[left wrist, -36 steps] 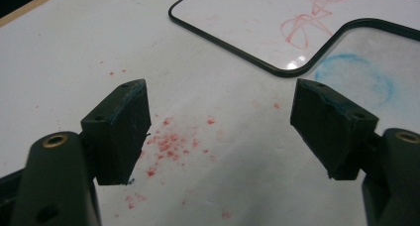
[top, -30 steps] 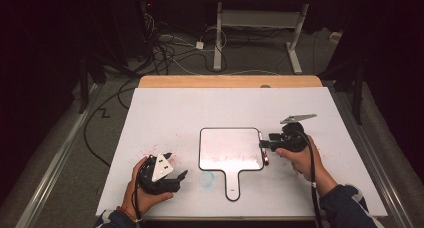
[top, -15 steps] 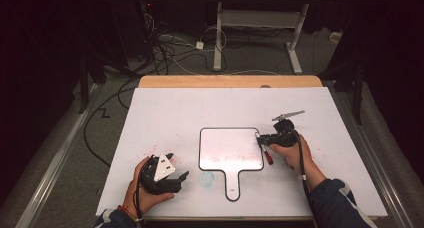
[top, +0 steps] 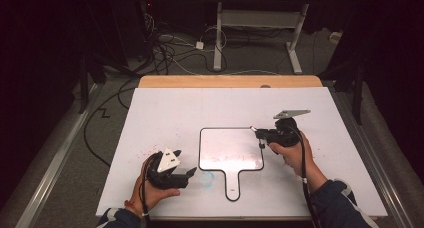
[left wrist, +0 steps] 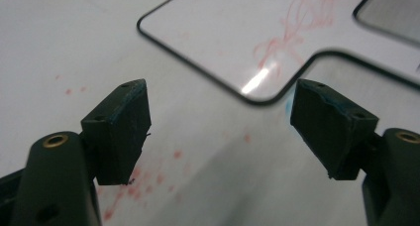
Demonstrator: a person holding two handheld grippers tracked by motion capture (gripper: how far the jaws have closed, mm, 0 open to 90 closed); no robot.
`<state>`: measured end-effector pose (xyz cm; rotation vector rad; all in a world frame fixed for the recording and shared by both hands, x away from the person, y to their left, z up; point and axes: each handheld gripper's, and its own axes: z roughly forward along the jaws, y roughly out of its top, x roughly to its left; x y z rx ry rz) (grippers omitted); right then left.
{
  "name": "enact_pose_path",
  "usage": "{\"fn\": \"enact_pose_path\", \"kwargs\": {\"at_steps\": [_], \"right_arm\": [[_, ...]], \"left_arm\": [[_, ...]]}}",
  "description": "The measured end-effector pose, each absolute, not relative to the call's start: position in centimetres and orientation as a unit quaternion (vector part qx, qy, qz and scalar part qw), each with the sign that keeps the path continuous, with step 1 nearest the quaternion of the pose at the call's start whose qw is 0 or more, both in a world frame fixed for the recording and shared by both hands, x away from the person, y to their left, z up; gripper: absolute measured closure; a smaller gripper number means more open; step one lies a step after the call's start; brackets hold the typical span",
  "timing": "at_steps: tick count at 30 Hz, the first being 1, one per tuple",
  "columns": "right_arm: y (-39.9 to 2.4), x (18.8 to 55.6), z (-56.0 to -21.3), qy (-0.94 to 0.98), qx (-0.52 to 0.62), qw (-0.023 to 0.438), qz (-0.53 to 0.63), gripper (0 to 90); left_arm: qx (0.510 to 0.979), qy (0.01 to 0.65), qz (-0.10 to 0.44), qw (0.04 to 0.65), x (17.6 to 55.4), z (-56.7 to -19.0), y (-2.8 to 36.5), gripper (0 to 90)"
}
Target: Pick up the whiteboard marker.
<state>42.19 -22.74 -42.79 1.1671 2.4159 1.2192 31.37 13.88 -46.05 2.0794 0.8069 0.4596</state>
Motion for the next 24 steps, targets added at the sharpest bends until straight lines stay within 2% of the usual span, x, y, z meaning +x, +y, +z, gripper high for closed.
{"fn": "enact_pose_path", "kwargs": {"at_steps": [7,12,17,20,24], "right_arm": [[-20.0,39.8,-41.5,0.802,0.348,0.094,0.477,81.4],[-18.4,38.3,-41.4,0.793,0.328,0.104,0.503,81.5],[-18.6,37.4,-41.1,0.775,0.331,0.117,0.525,81.5],[-19.0,37.0,-40.9,0.762,0.333,0.119,0.543,81.5],[-19.3,36.5,-40.7,0.756,0.325,0.128,0.553,81.3]], "left_arm": [[0.806,0.296,0.114,0.499,33.7,-43.5,7.9,24.7],[0.8,0.29,0.105,0.514,34.5,-43.2,3.7,25.8],[0.78,0.317,0.074,0.535,35.6,-43.5,2.3,31.3],[0.771,0.305,0.052,0.556,35.8,-43.5,1.8,34.3],[0.769,0.29,0.044,0.568,35.9,-43.2,1.4,44.0]]}}
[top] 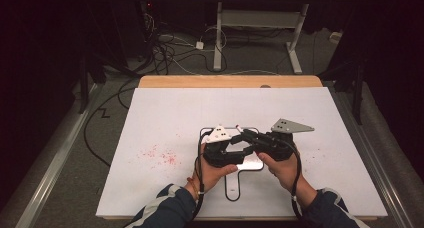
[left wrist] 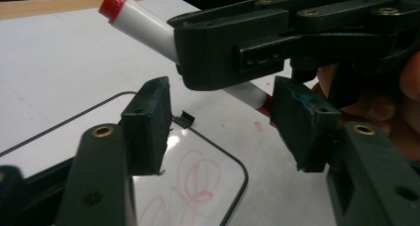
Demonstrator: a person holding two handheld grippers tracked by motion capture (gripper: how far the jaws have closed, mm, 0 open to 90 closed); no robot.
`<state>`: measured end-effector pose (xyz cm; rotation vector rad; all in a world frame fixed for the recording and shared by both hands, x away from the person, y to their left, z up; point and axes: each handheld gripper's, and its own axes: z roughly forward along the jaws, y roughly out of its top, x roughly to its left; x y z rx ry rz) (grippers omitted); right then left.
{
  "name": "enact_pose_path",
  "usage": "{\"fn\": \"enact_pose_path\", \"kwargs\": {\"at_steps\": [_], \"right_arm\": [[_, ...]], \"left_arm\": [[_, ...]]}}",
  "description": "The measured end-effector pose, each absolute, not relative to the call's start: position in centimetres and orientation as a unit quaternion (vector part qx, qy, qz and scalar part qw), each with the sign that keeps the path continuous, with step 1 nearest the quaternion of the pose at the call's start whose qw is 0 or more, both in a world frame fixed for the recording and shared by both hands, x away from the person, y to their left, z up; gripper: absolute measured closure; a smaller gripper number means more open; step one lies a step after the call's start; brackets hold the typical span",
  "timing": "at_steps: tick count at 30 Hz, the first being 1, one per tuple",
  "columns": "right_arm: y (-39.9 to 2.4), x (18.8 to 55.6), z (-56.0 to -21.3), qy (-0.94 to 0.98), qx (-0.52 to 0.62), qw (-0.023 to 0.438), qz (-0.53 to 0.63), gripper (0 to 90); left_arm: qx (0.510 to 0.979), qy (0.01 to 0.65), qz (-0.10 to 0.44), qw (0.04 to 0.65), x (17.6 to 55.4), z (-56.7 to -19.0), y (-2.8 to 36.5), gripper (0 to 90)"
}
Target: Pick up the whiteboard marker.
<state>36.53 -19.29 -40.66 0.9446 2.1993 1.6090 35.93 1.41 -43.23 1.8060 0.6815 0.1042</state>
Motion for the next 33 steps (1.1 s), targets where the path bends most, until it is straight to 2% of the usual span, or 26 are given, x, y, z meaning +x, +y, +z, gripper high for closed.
{"fn": "enact_pose_path", "kwargs": {"at_steps": [2,4,9,15,17,20,21,24,27,31,33], "right_arm": [[-19.4,36.6,-40.6,0.755,0.323,0.128,0.555,81.4],[-19.4,36.4,-40.6,0.753,0.324,0.133,0.557,81.4],[-19.0,35.8,-40.2,0.757,0.308,0.154,0.556,81.4],[-18.8,35.3,-40.0,0.757,0.303,0.167,0.554,81.0],[-18.6,35.1,-40.1,0.761,0.301,0.168,0.549,79.7],[-18.7,34.8,-40.2,0.762,0.3,0.164,0.55,70.6],[-18.8,34.6,-40.1,0.763,0.295,0.164,0.551,70.1],[-19.8,34.0,-39.8,0.76,0.286,0.171,0.557,56.8],[-21.3,33.5,-39.7,0.759,0.289,0.184,0.554,52.1],[-23.1,32.7,-40.1,0.77,0.283,0.215,0.529,50.5],[-24.0,32.4,-40.4,0.776,0.284,0.216,0.52,49.2]], "left_arm": [[0.77,0.292,0.054,0.565,36.0,-43.1,1.3,51.6],[0.768,0.293,0.049,0.567,36.2,-43.1,1.3,54.3],[0.776,0.279,0.064,0.562,36.2,-42.8,1.6,69.6],[0.789,0.276,0.092,0.541,36.2,-42.8,1.9,78.1],[0.795,0.268,0.108,0.533,36.1,-42.9,2.0,78.5],[0.8,0.263,0.129,0.523,35.8,-43.5,2.5,78.7],[0.802,0.261,0.137,0.52,35.7,-43.8,2.8,78.7],[0.806,0.257,0.149,0.511,35.6,-44.9,4.0,78.7],[0.811,0.257,0.143,0.506,35.6,-46.0,5.2,78.8],[0.819,0.245,0.157,0.494,35.1,-46.6,6.0,78.8],[0.82,0.244,0.16,0.491,34.9,-46.7,6.2,78.9]]}}
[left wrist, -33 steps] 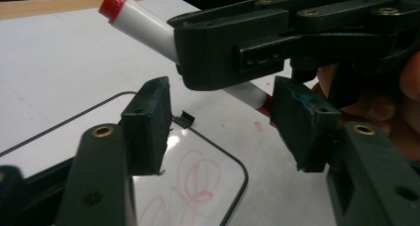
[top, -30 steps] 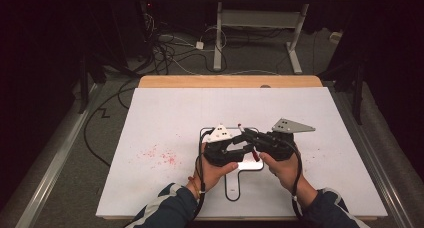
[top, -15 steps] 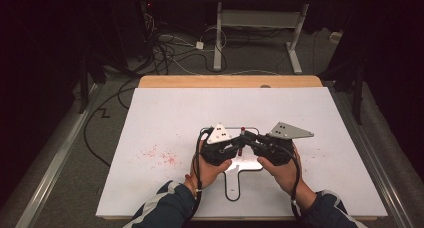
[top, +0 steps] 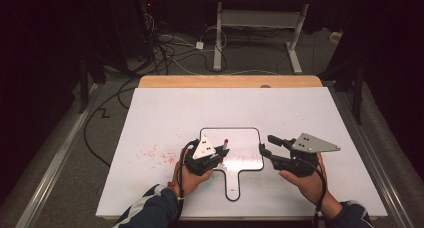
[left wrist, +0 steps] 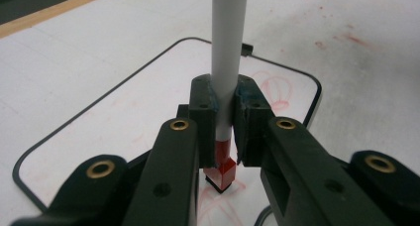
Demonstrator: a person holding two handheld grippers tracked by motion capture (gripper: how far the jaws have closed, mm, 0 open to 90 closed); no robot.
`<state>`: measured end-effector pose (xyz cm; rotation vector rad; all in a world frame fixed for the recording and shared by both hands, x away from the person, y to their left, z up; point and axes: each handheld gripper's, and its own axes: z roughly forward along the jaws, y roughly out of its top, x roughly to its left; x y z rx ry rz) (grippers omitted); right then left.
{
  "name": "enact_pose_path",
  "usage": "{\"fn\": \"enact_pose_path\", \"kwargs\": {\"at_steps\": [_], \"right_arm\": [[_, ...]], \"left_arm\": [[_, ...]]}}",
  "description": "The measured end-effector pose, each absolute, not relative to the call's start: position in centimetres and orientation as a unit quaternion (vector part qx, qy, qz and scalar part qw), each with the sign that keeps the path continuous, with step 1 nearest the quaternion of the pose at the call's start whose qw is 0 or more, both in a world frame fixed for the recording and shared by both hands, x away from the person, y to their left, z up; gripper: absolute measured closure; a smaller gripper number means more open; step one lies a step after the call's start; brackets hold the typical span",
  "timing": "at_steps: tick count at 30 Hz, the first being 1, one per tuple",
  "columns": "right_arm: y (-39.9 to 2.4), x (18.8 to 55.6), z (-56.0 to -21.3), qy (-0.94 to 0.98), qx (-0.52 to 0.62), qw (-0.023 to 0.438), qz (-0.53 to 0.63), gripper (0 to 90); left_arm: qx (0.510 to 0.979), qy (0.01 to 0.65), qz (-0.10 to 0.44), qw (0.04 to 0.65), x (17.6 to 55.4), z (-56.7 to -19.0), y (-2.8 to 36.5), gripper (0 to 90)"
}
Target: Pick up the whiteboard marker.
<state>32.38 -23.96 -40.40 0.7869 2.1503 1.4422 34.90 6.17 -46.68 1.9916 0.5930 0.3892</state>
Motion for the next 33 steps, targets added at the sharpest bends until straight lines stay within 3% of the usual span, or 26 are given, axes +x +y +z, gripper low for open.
{"fn": "enact_pose_path", "kwargs": {"at_steps": [10,23,33], "right_arm": [[-26.8,31.0,-42.0,0.795,0.285,0.233,0.481,45.4],[-28.9,30.5,-42.1,0.796,0.302,0.249,0.463,43.2],[-28.3,30.9,-42.5,0.805,0.292,0.249,0.453,40.4]], "left_arm": [[0.825,0.245,0.174,0.478,34.5,-46.7,8.6,79.0],[0.83,0.286,0.153,0.453,34.9,-46.0,11.5,79.1],[0.821,0.282,0.137,0.478,35.6,-46.5,10.0,79.0]]}}
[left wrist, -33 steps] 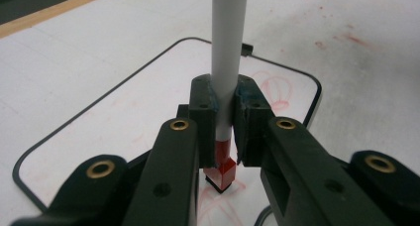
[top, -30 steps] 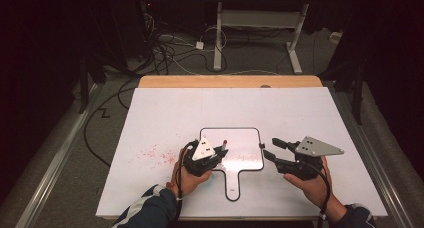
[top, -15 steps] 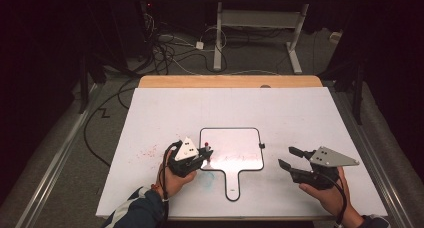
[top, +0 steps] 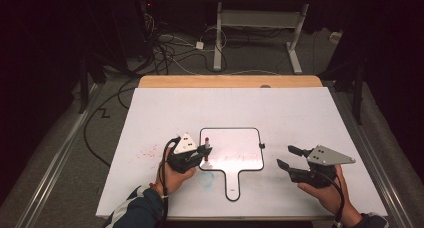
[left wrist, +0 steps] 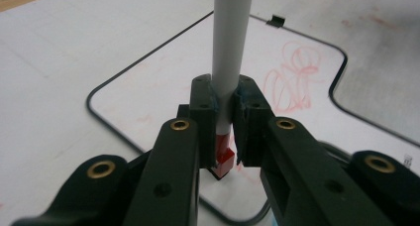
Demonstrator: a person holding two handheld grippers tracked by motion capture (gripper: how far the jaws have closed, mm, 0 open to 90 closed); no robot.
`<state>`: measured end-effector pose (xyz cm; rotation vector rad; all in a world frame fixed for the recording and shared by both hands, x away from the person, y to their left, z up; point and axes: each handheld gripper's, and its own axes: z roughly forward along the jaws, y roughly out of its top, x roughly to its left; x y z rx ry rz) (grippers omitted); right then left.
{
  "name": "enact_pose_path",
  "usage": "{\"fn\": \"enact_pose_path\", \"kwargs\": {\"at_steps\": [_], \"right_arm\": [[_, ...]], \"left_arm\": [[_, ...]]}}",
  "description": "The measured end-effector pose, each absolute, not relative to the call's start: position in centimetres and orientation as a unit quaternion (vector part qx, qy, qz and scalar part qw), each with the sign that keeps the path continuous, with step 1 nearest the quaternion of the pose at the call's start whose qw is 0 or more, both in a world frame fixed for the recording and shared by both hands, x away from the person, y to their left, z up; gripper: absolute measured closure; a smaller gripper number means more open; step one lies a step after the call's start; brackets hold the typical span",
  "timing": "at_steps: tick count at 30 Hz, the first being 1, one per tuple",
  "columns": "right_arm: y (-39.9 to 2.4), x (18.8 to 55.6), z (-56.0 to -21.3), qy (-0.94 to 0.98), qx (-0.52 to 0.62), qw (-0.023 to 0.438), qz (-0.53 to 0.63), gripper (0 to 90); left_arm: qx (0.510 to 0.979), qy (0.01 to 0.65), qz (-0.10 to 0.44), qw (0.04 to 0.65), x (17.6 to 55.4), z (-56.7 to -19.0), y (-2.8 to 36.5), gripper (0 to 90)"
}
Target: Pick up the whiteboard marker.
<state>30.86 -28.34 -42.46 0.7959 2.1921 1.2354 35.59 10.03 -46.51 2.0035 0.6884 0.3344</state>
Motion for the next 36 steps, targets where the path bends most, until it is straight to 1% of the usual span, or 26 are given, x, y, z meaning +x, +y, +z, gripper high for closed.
{"fn": "enact_pose_path", "kwargs": {"at_steps": [7,11,14,19,27,36], "right_arm": [[-28.2,30.9,-42.7,0.81,0.288,0.247,0.448,40.1],[-28.4,30.7,-42.7,0.807,0.288,0.248,0.452,39.7],[-28.5,30.5,-42.6,0.806,0.286,0.25,0.454,39.6],[-28.5,30.3,-42.5,0.804,0.277,0.254,0.46,39.4],[-27.8,30.3,-42.5,0.813,0.256,0.257,0.455,39.1],[-27.6,30.3,-42.5,0.816,0.25,0.261,0.452,38.9]], "left_arm": [[0.826,0.255,0.122,0.488,36.0,-46.6,6.8,79.0],[0.831,0.241,0.121,0.487,36.0,-46.7,6.0,79.1],[0.832,0.238,0.118,0.487,36.1,-46.6,6.5,79.0],[0.842,0.206,0.137,0.479,35.1,-46.7,8.6,79.0],[0.829,0.235,0.136,0.488,34.5,-47.1,12.1,79.0],[0.826,0.234,0.13,0.496,34.3,-47.3,12.9,78.9]]}}
